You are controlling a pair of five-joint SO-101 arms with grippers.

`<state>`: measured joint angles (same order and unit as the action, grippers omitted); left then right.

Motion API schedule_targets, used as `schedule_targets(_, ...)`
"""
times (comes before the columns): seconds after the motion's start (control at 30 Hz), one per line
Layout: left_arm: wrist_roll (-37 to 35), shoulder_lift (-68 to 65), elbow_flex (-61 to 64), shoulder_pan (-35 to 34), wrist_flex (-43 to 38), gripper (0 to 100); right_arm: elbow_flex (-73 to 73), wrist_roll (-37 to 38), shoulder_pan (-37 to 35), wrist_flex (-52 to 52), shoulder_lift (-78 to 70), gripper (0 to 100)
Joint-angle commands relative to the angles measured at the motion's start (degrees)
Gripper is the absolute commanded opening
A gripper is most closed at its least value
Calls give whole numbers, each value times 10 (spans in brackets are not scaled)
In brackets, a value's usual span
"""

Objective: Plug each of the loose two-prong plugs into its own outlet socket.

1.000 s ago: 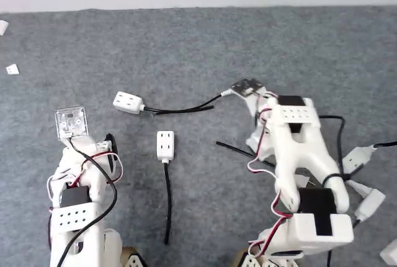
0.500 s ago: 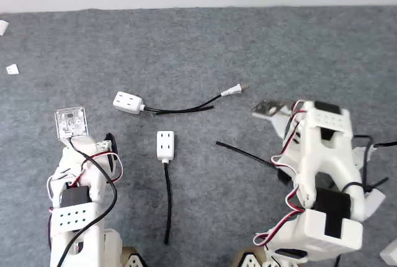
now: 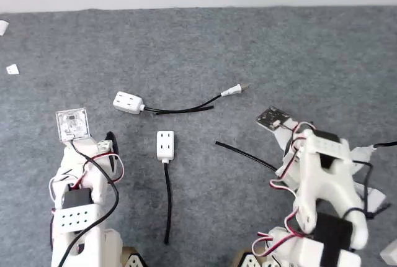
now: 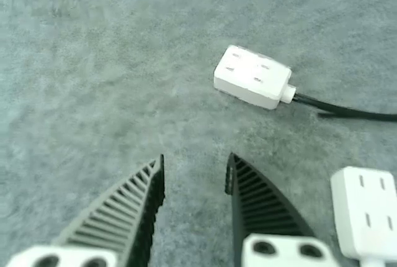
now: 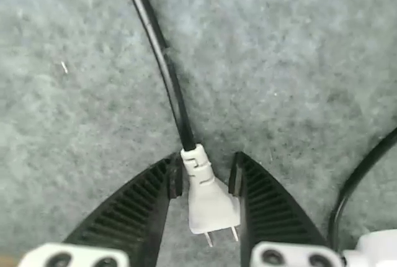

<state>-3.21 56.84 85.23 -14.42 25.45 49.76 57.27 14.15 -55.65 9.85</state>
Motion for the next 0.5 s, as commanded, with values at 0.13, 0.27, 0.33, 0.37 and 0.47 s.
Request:
schedule_targets(0.13, 5, 7, -4, 16, -16, 149, 2, 92, 11, 14, 8, 143)
schedule_targets(0.27, 5, 7, -3, 16, -16, 149, 4, 152, 10, 17, 8, 143)
schedule_targets(0.33, 5, 7, -3, 16, -17, 149, 4, 157, 7, 19, 13, 143)
schedule_targets(0.37, 5, 7, -3, 16, -17, 149, 4, 156, 7, 19, 15, 143)
schedule_targets(0.47, 6, 7, -2, 16, -18, 149, 3, 156, 7, 17, 15, 143)
